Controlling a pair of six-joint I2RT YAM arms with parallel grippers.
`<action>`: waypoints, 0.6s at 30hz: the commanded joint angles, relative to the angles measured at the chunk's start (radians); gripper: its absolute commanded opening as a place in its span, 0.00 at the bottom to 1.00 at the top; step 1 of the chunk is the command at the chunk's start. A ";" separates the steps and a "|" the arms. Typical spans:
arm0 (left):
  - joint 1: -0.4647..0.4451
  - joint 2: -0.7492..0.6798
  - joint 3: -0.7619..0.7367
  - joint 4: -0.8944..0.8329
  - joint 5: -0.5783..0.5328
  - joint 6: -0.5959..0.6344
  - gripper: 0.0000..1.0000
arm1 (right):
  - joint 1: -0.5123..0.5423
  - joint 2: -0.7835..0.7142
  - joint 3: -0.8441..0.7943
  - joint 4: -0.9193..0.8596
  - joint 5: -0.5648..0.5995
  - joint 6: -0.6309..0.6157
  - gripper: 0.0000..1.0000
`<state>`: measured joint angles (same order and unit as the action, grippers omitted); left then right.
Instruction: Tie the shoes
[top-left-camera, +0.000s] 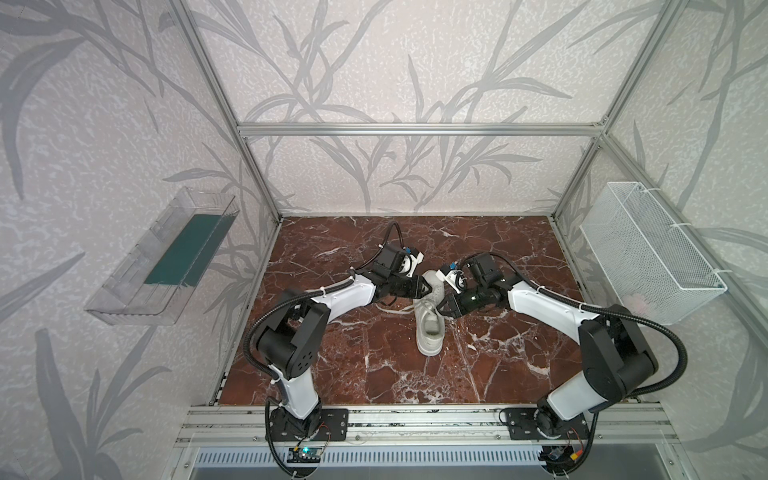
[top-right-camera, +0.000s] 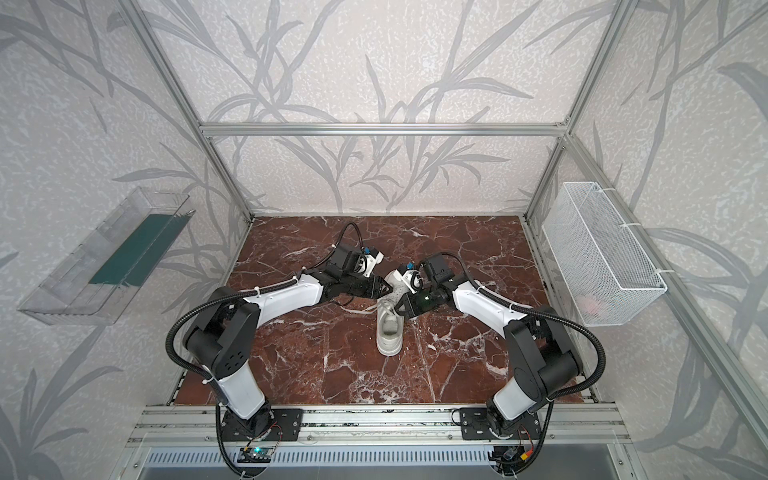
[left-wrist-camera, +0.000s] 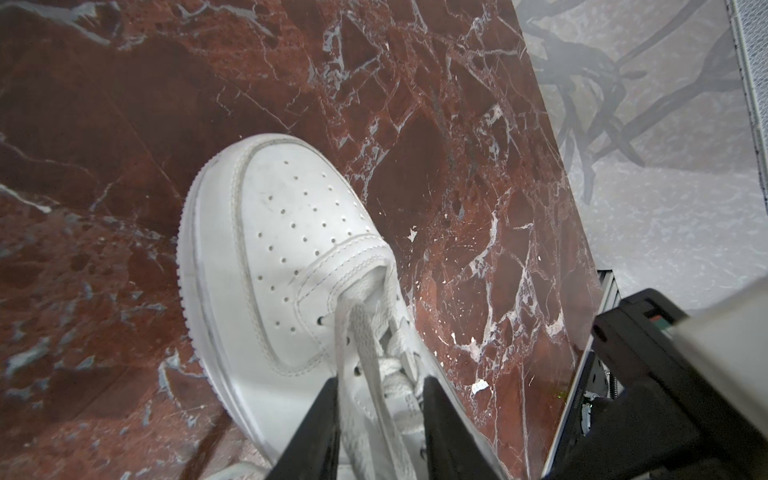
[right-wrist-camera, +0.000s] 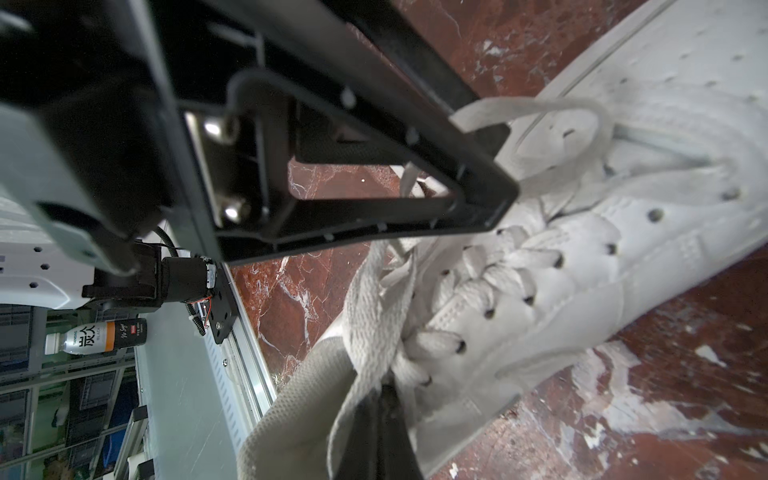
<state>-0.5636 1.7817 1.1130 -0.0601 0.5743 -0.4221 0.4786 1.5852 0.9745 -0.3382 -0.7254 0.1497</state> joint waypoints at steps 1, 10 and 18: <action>-0.012 0.020 0.043 -0.044 0.006 0.021 0.36 | -0.008 -0.001 -0.005 -0.011 0.017 -0.001 0.00; -0.018 0.033 0.053 -0.053 0.006 0.020 0.21 | -0.008 -0.002 -0.006 -0.013 0.017 -0.002 0.00; -0.012 -0.012 0.045 -0.039 -0.029 0.018 0.02 | -0.008 -0.010 -0.007 -0.016 0.020 -0.003 0.00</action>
<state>-0.5777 1.8065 1.1419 -0.1013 0.5659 -0.4110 0.4786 1.5852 0.9741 -0.3386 -0.7254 0.1493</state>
